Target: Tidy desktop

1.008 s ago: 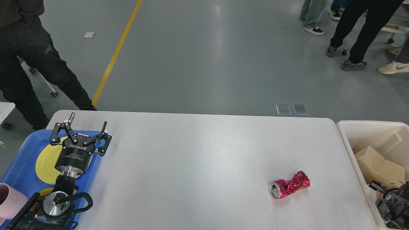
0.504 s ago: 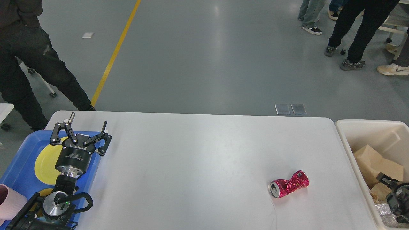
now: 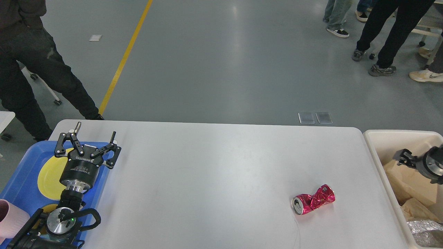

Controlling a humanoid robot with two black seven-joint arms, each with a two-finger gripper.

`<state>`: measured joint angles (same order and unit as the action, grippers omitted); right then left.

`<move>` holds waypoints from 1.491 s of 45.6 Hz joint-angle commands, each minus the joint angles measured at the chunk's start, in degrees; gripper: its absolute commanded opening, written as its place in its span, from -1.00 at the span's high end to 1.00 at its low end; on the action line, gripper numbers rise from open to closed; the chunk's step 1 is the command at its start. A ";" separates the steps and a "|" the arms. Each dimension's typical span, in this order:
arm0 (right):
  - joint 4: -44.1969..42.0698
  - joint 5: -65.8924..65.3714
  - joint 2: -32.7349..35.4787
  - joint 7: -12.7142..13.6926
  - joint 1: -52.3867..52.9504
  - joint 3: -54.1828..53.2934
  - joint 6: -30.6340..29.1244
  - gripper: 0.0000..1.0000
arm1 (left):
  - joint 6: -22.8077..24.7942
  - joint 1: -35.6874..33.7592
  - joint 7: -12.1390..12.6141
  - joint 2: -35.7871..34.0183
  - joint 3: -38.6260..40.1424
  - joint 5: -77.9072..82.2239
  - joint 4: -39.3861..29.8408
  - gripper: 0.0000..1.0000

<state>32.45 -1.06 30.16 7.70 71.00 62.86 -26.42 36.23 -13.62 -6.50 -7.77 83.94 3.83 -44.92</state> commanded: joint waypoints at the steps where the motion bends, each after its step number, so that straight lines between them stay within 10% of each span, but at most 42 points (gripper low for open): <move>1: 10.16 -3.69 -2.03 1.35 12.13 5.07 -10.82 -1.00 | -0.02 0.00 0.00 -0.05 0.00 -0.05 0.00 -0.93; 20: 37.41 -3.60 -14.07 1.70 50.36 10.35 -28.41 -1.00 | -0.02 0.00 0.00 -0.05 0.00 0.04 0.00 -0.93; 36: 55.52 3.33 -16.27 1.61 75.42 9.74 -28.58 -1.00 | -0.02 0.00 0.00 0.04 0.00 -0.05 0.00 -0.93; 68: 55.62 5.10 -16.27 1.52 65.77 8.86 -25.09 -1.00 | 0.06 0.00 0.00 -0.05 0.00 -0.05 0.00 -0.93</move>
<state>88.71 3.72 14.13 9.15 142.20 72.34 -52.87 36.29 -13.62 -6.50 -7.76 83.94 3.86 -44.92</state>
